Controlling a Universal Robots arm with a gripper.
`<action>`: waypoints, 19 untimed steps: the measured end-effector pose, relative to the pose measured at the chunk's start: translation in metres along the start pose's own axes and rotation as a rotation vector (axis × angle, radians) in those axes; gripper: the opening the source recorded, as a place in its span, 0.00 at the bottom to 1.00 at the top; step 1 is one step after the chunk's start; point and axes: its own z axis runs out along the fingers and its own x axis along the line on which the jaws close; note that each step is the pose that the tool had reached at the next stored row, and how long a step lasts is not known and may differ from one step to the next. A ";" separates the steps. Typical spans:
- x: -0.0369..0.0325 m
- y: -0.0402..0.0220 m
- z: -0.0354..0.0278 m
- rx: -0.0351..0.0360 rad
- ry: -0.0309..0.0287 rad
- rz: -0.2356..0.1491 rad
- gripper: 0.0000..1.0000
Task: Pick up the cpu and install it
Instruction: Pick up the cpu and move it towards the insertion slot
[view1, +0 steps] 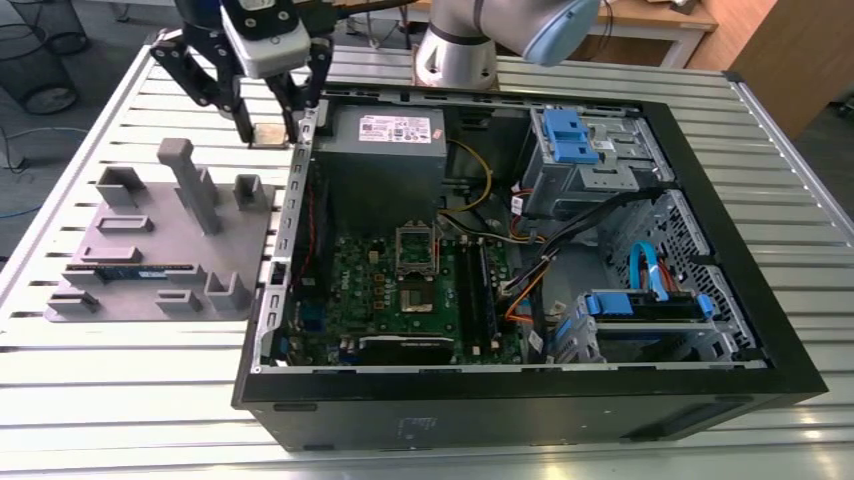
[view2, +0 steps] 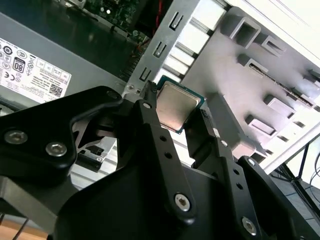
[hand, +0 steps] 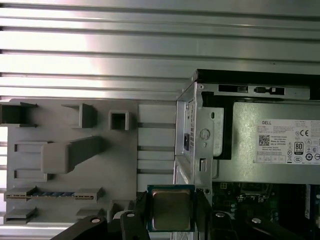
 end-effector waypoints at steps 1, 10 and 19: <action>-0.0031 0.0000 0.0001 0.0000 0.0000 0.000 0.47; -0.0354 -0.0005 0.0009 0.0000 0.0000 0.000 0.47; -0.0677 -0.0009 0.0017 0.0001 0.0001 0.000 0.47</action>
